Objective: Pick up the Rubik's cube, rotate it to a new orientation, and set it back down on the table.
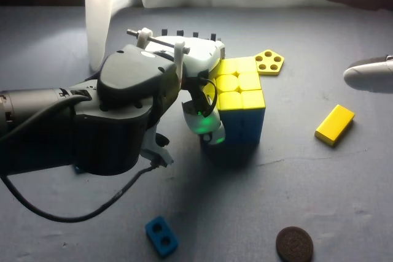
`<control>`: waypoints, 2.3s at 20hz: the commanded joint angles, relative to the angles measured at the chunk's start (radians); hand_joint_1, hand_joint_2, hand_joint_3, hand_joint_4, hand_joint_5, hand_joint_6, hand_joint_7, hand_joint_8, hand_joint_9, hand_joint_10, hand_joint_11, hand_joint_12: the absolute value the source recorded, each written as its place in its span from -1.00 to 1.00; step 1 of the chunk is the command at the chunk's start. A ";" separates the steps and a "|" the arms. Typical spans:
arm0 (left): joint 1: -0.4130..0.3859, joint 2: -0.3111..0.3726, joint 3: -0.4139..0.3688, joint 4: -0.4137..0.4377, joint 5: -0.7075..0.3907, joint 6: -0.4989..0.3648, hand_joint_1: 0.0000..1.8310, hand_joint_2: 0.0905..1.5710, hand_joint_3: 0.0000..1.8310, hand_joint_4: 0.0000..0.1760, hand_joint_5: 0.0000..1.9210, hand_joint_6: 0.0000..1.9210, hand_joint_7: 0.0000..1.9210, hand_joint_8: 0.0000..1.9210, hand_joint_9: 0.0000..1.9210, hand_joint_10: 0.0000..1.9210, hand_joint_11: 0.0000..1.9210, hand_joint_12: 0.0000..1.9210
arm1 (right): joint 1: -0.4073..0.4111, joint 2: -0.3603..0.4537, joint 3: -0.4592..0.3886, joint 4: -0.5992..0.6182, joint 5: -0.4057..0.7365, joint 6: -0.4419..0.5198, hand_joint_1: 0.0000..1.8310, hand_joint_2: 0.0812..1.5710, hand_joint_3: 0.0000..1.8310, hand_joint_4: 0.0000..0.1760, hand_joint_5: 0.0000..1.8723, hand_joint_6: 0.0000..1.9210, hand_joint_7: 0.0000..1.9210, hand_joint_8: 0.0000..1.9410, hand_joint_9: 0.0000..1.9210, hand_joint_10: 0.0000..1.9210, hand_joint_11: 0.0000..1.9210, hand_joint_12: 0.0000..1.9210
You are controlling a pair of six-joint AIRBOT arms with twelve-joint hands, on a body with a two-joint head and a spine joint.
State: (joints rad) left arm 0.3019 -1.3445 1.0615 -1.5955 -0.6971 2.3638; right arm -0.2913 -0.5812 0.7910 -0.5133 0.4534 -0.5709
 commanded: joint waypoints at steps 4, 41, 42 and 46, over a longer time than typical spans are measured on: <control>-0.009 0.000 -0.004 0.029 0.001 0.006 0.16 0.77 -1.00 -1.00 -0.50 0.65 -0.45 0.97 -0.65 0.98 -0.61 1.00 | 0.005 0.006 -0.002 0.029 0.106 -0.002 -0.73 0.59 -1.00 -1.00 -0.96 -1.00 -0.79 -1.00 -0.82 -1.00 -1.00 -0.76; -0.213 0.131 -0.142 -0.095 0.006 0.116 0.10 0.82 -1.00 -1.00 -0.58 0.77 -0.50 1.00 -0.75 0.99 -0.69 1.00 | -0.315 0.005 -0.115 0.648 0.384 -0.390 -0.61 0.59 -1.00 -1.00 -0.93 -1.00 -0.57 0.92 -0.48 1.00 -0.52 1.00; -0.215 0.131 -0.142 -0.095 0.006 0.116 0.10 0.82 -1.00 -1.00 -0.58 0.78 -0.49 1.00 -0.74 0.98 -0.69 1.00 | -0.315 -0.003 -0.115 0.648 0.384 -0.397 -0.61 0.59 -1.00 -1.00 -0.92 -1.00 -0.57 0.91 -0.48 1.00 -0.53 1.00; -0.221 0.132 -0.141 -0.094 0.005 0.116 0.13 0.79 -1.00 -1.00 -0.56 0.75 -0.44 0.93 -0.69 0.93 -0.68 1.00 | -0.324 -0.028 -0.116 0.647 0.348 -0.415 -0.56 0.57 -1.00 -1.00 -0.87 -0.99 -0.57 0.86 -0.51 1.00 -0.55 1.00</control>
State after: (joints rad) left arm 0.0994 -1.2228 0.9222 -1.7580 -0.6956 2.4863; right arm -0.6224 -0.6155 0.6750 0.1360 0.6971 -0.9859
